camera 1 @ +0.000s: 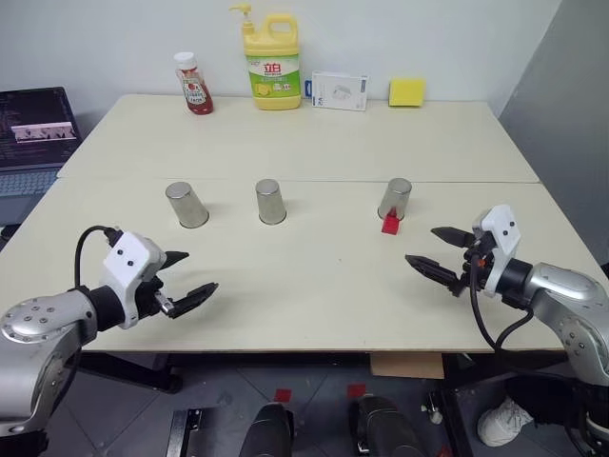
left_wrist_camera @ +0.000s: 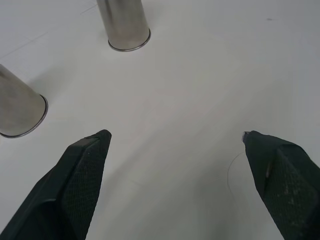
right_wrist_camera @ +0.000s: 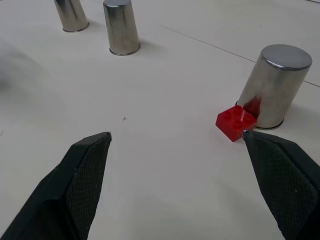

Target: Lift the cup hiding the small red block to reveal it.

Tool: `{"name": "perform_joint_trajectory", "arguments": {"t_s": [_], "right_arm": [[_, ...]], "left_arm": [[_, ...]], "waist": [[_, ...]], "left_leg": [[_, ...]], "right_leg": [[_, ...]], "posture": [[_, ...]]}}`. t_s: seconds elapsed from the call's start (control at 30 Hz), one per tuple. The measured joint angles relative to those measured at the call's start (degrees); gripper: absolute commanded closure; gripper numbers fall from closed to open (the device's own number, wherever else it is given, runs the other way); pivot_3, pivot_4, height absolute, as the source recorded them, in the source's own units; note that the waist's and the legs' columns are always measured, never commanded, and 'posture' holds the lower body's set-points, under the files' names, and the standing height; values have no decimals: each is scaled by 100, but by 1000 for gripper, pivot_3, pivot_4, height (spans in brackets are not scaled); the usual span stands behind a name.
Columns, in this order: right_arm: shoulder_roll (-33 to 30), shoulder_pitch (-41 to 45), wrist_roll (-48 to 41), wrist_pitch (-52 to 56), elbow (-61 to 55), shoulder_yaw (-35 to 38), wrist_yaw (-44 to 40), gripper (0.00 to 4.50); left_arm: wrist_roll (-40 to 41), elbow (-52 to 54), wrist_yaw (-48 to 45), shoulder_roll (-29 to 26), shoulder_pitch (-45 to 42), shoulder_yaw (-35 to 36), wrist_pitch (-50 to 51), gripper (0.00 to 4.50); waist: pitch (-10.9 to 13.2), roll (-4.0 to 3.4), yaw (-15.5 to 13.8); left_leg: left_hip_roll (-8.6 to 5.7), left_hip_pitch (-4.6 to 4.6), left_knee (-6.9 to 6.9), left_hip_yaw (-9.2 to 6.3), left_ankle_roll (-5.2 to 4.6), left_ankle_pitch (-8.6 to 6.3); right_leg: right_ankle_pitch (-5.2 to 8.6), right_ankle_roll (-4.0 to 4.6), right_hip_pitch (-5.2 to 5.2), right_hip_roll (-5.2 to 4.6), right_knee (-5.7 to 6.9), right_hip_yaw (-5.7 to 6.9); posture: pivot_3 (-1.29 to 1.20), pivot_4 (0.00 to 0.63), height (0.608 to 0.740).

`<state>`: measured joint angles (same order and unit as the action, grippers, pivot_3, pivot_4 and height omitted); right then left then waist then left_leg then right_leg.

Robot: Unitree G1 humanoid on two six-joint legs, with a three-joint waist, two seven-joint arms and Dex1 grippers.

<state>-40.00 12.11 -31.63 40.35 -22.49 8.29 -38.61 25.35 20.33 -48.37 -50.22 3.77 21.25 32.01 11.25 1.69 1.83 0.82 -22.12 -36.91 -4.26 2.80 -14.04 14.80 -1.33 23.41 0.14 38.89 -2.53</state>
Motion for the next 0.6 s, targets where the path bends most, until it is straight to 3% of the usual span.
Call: {"name": "perform_joint_trajectory", "arguments": {"t_s": [0.6], "right_arm": [[-44,-60,-115,253,-237,303,134,39]], "left_arm": [[21,0,-110,-37,-43,43,-115,0]], "waist": [[0,0,0]], "left_leg": [[0,-1,1,1,0,0]], "right_leg": [[15,25,0,0,-1,-1]], "posture": [[0,150,740]]}}
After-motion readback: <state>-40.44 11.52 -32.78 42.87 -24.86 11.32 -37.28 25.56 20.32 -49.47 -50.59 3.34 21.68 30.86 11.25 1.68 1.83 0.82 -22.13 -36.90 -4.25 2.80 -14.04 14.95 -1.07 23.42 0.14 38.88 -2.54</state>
